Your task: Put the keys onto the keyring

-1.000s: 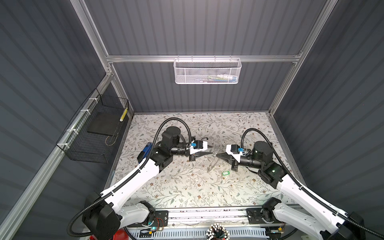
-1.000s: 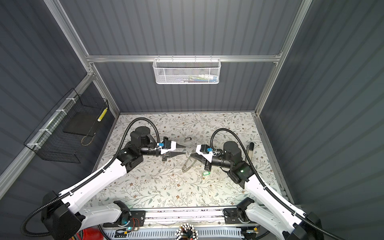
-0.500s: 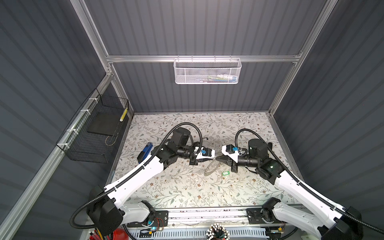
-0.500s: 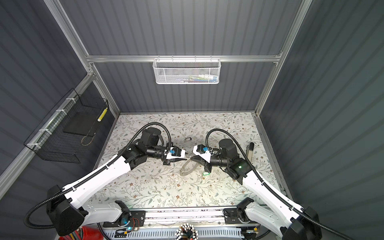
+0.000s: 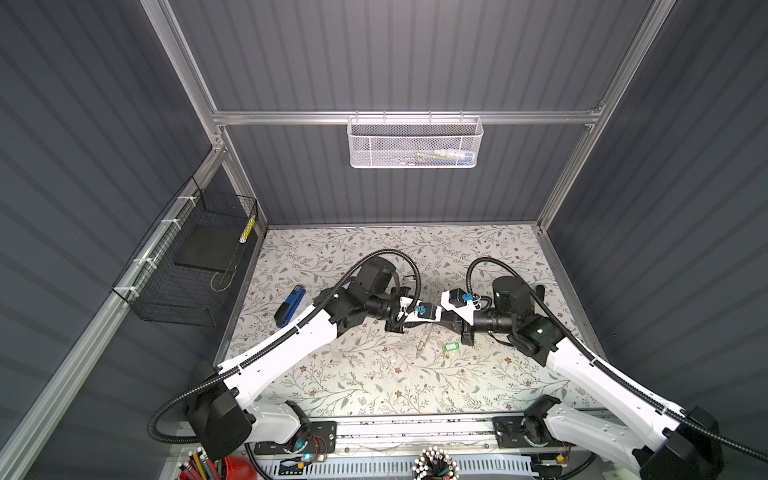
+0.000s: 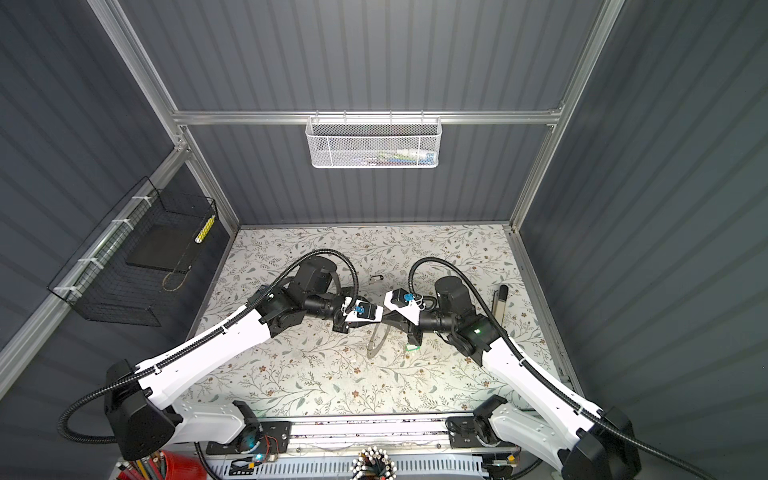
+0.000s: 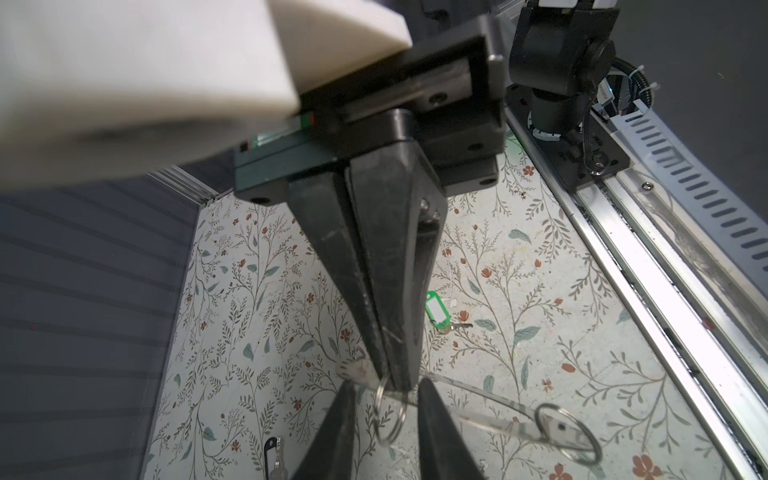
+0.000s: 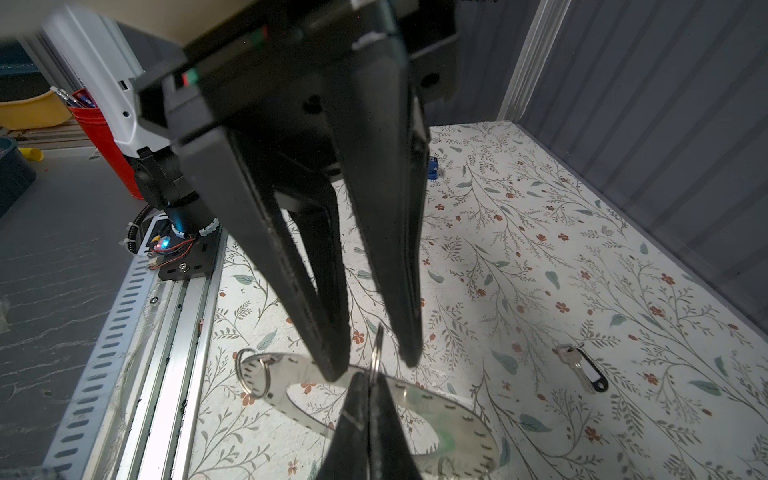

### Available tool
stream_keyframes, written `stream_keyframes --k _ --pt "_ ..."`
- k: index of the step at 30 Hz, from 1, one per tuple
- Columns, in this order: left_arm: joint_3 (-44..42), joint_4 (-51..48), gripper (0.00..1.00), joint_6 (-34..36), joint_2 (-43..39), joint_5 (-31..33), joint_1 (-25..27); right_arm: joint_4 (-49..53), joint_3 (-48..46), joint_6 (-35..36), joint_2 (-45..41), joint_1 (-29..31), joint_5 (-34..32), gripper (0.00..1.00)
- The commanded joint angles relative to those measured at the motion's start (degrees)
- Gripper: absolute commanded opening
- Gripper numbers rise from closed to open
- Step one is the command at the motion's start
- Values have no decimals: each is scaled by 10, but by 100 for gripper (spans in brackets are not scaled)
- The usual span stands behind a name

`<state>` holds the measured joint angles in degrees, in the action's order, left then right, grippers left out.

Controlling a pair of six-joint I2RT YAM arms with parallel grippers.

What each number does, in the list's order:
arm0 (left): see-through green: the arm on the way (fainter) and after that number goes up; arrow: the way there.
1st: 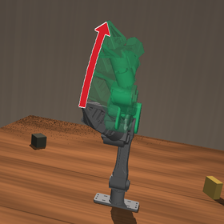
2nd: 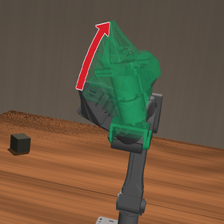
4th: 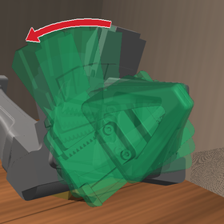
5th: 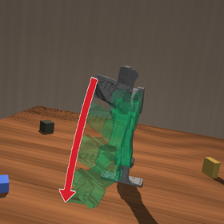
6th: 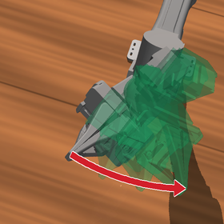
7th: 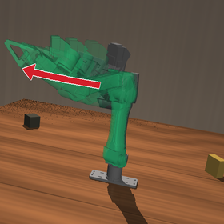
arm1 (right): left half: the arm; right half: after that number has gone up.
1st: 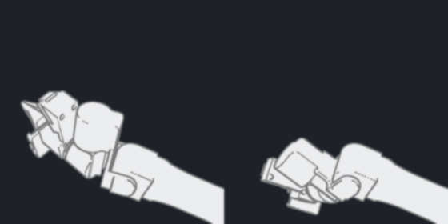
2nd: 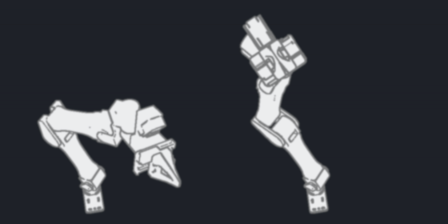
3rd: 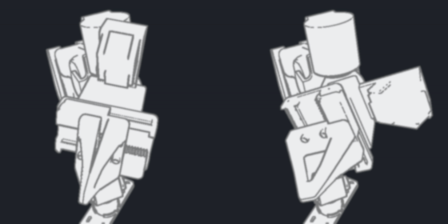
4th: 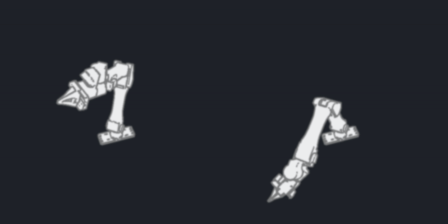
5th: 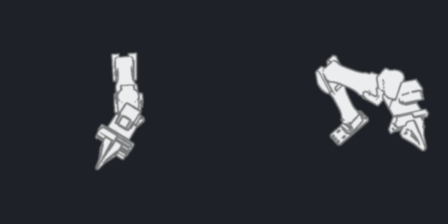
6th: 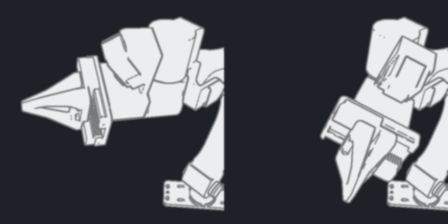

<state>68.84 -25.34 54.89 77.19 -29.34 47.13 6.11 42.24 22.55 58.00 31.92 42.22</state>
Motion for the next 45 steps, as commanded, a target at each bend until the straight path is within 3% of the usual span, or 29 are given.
stream_keyframes --k 1,15,21,27,31,35,39,45 --pt "25 -31 27 17 7 24 7 8 24 2 6 1 15 5" --pt "65 -97 14 60 38 49 15 16 34 11 12 1 16 5" --pt "68 -97 0 55 43 26 15 14 36 11 16 2 16 7" --pt "31 -41 0 9 26 24 10 -13 -7 14 -31 2 -20 34" --pt "-15 62 0 -78 -4 -85 -41 -87 -73 3 -107 2 -57 45" --pt "-84 227 0 -190 -34 -183 -83 -119 -117 -17 -156 0 -89 48" --pt "-111 312 0 -245 -35 -230 -86 -114 -120 -28 -156 0 -83 48" --pt "-111 359 0 -284 -33 -268 -88 -158 -128 -48 -143 1 -59 46"
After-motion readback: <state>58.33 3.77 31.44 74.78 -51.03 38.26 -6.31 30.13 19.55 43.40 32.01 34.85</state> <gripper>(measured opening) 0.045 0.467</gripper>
